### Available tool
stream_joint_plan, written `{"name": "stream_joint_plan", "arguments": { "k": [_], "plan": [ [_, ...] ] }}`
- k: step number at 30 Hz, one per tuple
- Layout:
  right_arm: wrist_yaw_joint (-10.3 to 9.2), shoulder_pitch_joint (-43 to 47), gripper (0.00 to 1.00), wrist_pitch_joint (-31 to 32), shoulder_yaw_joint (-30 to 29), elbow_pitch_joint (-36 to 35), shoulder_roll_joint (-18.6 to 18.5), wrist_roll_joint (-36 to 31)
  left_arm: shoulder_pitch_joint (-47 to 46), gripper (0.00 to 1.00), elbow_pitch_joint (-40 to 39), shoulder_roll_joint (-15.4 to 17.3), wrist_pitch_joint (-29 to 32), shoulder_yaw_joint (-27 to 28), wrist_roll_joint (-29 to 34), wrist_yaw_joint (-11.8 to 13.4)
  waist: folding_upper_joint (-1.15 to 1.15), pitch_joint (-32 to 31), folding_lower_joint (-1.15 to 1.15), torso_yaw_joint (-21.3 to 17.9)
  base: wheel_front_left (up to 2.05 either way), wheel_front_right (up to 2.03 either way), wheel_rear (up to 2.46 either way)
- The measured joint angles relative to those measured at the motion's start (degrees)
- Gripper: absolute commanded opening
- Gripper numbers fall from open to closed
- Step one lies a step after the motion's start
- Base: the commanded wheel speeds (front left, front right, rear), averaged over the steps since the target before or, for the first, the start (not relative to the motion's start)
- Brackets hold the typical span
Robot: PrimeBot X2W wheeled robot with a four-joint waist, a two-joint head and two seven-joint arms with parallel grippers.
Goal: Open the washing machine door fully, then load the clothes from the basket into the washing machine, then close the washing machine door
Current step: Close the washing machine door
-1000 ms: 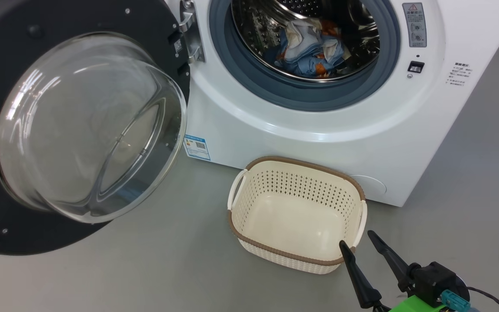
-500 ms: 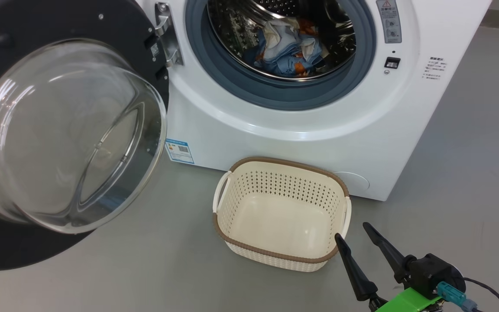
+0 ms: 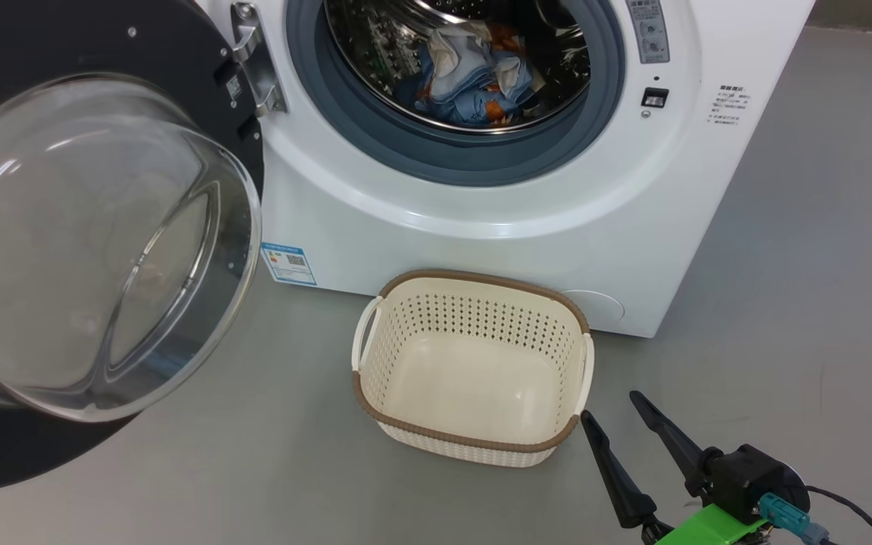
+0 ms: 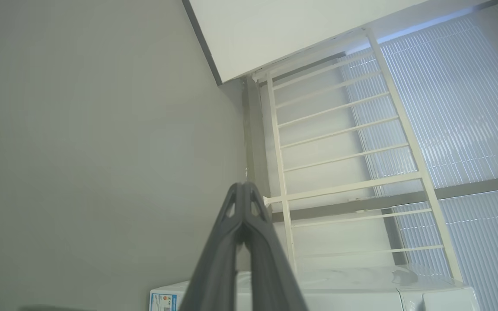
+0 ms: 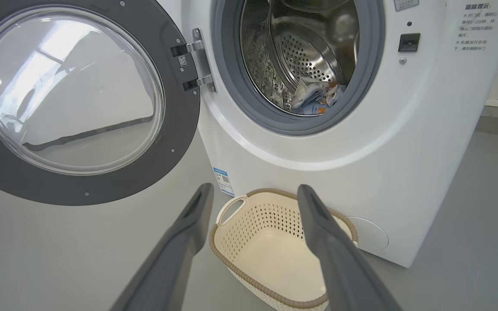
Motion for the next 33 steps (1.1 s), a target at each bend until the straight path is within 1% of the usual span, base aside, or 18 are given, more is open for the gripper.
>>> {"name": "stream_joint_plan", "arguments": {
  "k": [4, 7, 11, 14, 19, 25, 33],
  "plan": [
    [0.0, -0.02, 1.0, 0.0, -0.01, 0.01, 0.01, 0.0, 0.03, 0.0, 0.62, -0.02, 2.02, -0.1, -0.7, 0.33, 0.0, 0.15, 0.0, -0.17, 0.0, 0.0, 0.0],
    [0.0, -0.16, 1.0, 0.0, -0.01, 0.01, 0.02, 0.0, -0.03, 0.0, 2.48, -0.02, 3.42, -0.29, -1.34, 0.22, 0.0, 0.31, 0.0, -0.17, 0.0, 0.0, 0.0],
    [0.0, -0.25, 1.0, 0.0, 0.0, 0.01, 0.03, 0.0, -0.32, 0.0, 5.63, 0.03, 4.93, -0.8, -1.69, -0.64, 0.0, 0.49, 0.0, -0.26, 0.0, 0.0, 0.0],
    [0.0, -0.31, 1.0, 0.0, 0.05, 0.05, 0.03, 0.0, -1.3, 0.0, 7.82, 0.37, 5.97, -1.66, -2.07, -1.85, 0.0, 0.57, 0.0, -0.43, 0.0, 0.0, 0.0],
    [0.01, -0.86, 1.0, 0.0, 0.04, 0.14, 0.0, 0.0, -2.89, 0.0, 10.87, 0.82, 7.45, -1.9, -3.19, -3.11, 0.0, 0.66, 0.0, -0.67, 0.0, 0.0, 0.0],
    [0.0, -1.08, 1.0, 0.0, -0.03, 0.22, -0.03, 0.0, -4.94, 0.0, 14.19, 1.0, 11.49, -2.55, -4.67, -3.85, 0.0, 0.55, 0.0, -0.51, 0.0, 0.0, 0.0],
    [0.0, -1.08, 1.0, 0.0, -0.04, 0.25, 0.05, 0.0, -5.62, 0.0, 16.44, 1.74, 14.27, -4.08, -4.64, -4.14, 0.0, -0.02, 0.0, -0.08, 0.0, 0.0, 0.0]
  ]
}}
